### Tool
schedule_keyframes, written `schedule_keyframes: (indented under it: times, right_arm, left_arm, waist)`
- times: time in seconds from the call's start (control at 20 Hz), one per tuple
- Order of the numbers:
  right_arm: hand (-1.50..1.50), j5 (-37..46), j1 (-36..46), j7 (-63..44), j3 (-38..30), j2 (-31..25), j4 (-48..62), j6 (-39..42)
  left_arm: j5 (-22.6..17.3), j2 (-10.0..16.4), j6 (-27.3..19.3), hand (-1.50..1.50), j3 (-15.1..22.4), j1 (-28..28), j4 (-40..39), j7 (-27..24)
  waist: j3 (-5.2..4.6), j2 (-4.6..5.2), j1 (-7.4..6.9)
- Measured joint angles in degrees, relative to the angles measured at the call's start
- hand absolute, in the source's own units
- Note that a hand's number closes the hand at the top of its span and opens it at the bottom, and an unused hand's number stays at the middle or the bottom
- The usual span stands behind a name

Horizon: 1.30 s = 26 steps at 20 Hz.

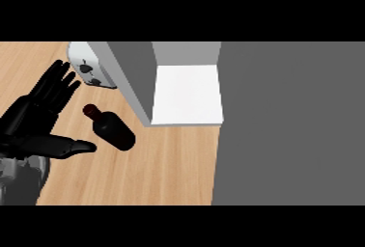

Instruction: Pick up the wine, place it into the cabinet and close the cabinet

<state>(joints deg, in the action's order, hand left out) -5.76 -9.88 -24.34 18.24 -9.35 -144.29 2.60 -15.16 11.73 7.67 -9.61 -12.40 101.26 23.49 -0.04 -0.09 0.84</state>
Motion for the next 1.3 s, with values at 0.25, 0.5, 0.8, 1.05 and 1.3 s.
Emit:
schedule_keyframes:
  times: [0.25, 0.5, 0.8, 1.05, 1.3]
  right_arm:
    - [-1.50, 0.03, 0.78, -1.40, 0.28, -0.06, -0.25, -0.65]
    - [-1.50, 0.18, 1.59, -1.53, 0.19, 0.09, -0.23, -1.11]
    - [-1.50, 0.12, 2.42, -2.64, -0.69, -0.45, -0.41, -1.32]
    - [-1.50, 0.19, 2.00, -2.70, 0.53, -0.33, -0.50, -1.57]
    - [-1.50, 0.25, 1.93, -2.82, 0.51, -0.83, -0.45, -1.25]
  left_arm:
    - [1.08, 0.16, 1.95, -1.50, -0.37, 0.10, -6.07, -4.47]
    - [3.45, -0.67, 2.50, -1.50, 0.15, 0.02, -11.77, -9.34]
    - [5.49, 0.11, 3.59, -1.50, -1.00, -1.54, -21.10, -15.59]
    - [6.76, 0.40, 4.53, -1.50, -1.30, -2.36, -27.54, -19.65]
    - [7.76, 0.70, 5.74, -1.50, -1.90, -4.29, -35.74, -24.62]
  waist:
    - [0.00, -0.01, 0.23]
    - [0.00, 0.00, 0.22]
    - [-0.01, 0.05, 0.45]
    - [-0.01, 0.00, 0.58]
    - [-0.02, 0.06, 0.69]
